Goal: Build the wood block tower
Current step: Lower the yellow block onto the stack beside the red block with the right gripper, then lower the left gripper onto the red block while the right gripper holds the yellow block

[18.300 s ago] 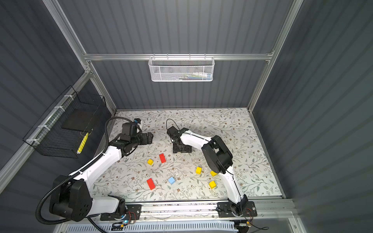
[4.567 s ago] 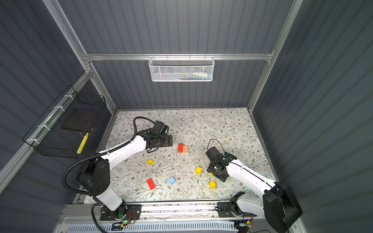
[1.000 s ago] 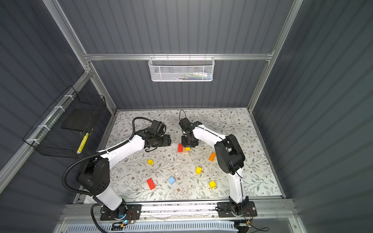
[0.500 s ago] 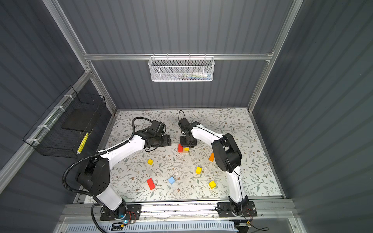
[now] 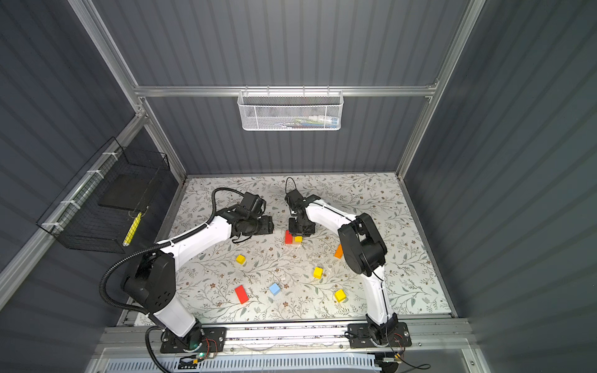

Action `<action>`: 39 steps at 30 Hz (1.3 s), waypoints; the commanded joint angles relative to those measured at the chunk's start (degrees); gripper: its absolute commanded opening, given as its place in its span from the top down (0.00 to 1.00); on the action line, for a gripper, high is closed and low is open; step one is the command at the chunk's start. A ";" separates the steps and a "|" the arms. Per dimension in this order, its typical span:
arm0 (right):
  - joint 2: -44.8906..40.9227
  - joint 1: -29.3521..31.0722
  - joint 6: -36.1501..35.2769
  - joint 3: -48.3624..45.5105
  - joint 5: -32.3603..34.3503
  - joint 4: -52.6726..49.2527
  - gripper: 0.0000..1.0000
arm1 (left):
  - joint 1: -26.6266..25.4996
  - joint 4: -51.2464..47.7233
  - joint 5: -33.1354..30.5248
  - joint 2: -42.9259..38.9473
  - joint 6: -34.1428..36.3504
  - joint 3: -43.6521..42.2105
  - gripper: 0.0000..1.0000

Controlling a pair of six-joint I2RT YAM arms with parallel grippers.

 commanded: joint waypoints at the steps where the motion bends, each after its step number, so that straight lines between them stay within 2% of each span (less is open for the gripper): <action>1: 1.43 0.26 0.54 1.52 -0.62 -0.79 0.66 | 0.47 -1.21 -0.12 -0.97 1.28 1.05 0.28; 25: 1.35 0.22 0.97 1.50 -0.47 -1.31 0.60 | 0.47 -1.22 -0.38 -1.03 1.21 0.81 0.28; 39: -2.53 0.29 1.77 -0.12 -0.01 -0.48 0.59 | 0.47 -0.49 0.80 -1.56 1.28 0.34 0.31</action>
